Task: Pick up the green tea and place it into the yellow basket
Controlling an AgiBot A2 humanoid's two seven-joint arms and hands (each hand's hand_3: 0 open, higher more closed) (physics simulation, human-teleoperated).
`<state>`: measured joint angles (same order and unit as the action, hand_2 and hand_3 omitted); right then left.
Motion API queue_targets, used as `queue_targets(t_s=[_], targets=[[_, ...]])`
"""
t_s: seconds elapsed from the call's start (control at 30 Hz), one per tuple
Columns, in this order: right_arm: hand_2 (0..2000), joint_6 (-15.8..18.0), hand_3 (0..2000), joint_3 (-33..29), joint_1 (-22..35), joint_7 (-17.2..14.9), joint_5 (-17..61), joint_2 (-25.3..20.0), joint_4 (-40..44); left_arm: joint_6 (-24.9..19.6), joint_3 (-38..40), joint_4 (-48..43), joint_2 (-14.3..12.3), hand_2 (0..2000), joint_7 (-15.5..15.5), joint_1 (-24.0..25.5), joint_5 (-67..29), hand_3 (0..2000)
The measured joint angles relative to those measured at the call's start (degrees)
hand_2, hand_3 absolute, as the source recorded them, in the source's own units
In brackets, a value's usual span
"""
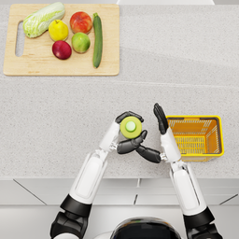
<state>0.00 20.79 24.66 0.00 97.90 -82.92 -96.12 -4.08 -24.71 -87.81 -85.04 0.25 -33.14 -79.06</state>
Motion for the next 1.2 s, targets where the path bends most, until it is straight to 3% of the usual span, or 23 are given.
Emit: queue_targets(t_s=[0.17,0.27,0.3,0.33,0.37,0.47,0.5,0.53,0.57,0.7,0.87,1.07,1.17,1.2], targets=[[0,0.0,0,2.7,1.8,0.0,0.4,-1.8,3.6,0.8,-3.3,-2.9,-0.6,2000,-0.1,0.5,0.0,2000],[0,3.8,0,1.9,2.3,0.1,0.4,-2.0,4.4,0.7,-3.9,-4.5,0.7,2000,0.1,1.4,-0.2,2000],[1361,4.9,327,1.7,2.3,0.0,0.4,-2.0,4.5,1.1,-4.1,-4.9,1.0,2000,0.0,1.6,-0.2,2000],[2000,11.2,653,0.9,2.4,0.4,0.4,-1.7,4.6,0.8,-4.0,-5.1,1.6,2000,-0.1,1.9,-0.2,2000],[2000,14.1,980,0.4,2.6,0.8,0.5,-1.5,4.7,0.6,-3.9,-5.3,2.0,2000,-0.1,2.1,-0.2,2000],[2000,16.3,1960,0.3,2.9,0.7,0.5,-0.9,4.8,-0.6,-4.1,-5.3,2.5,2000,-0.1,2.3,-0.1,2000],[2000,15.5,2000,0.7,2.9,0.6,0.5,-0.8,4.9,-1.0,-4.3,-5.1,2.6,2000,-0.1,2.3,-0.1,2000],[2000,16.1,2000,0.7,3.0,0.5,0.5,-0.7,4.9,-1.4,-4.3,-4.9,2.7,639,-0.2,2.2,-0.1,1673],[2000,15.0,2000,1.0,3.0,0.6,0.5,-0.6,4.8,-0.7,-4.6,-4.7,2.8,0,-0.2,2.3,0.0,1347],[2000,12.2,2000,2.2,3.0,-0.1,0.5,-0.5,5.1,1.9,-5.1,-4.2,3.0,0,-0.3,2.1,0.0,40],[2000,7.7,2000,0.9,4.8,0.1,0.5,-2.3,5.4,3.7,-5.1,-5.1,3.5,0,-0.3,2.7,0.0,0],[2000,4.4,2000,-14.6,8.1,0.6,0.5,-3.6,5.1,4.0,3.5,-10.0,5.7,0,-0.3,7.4,0.0,0],[2000,8.4,2000,-22.2,7.4,0.4,0.4,-3.5,4.3,4.1,8.6,-11.4,6.0,0,-0.2,8.6,0.0,0],[2000,7.8,2000,-24.3,6.7,0.3,0.4,-3.6,4.1,4.1,10.2,-11.7,5.9,0,-0.2,8.7,0.0,0]])
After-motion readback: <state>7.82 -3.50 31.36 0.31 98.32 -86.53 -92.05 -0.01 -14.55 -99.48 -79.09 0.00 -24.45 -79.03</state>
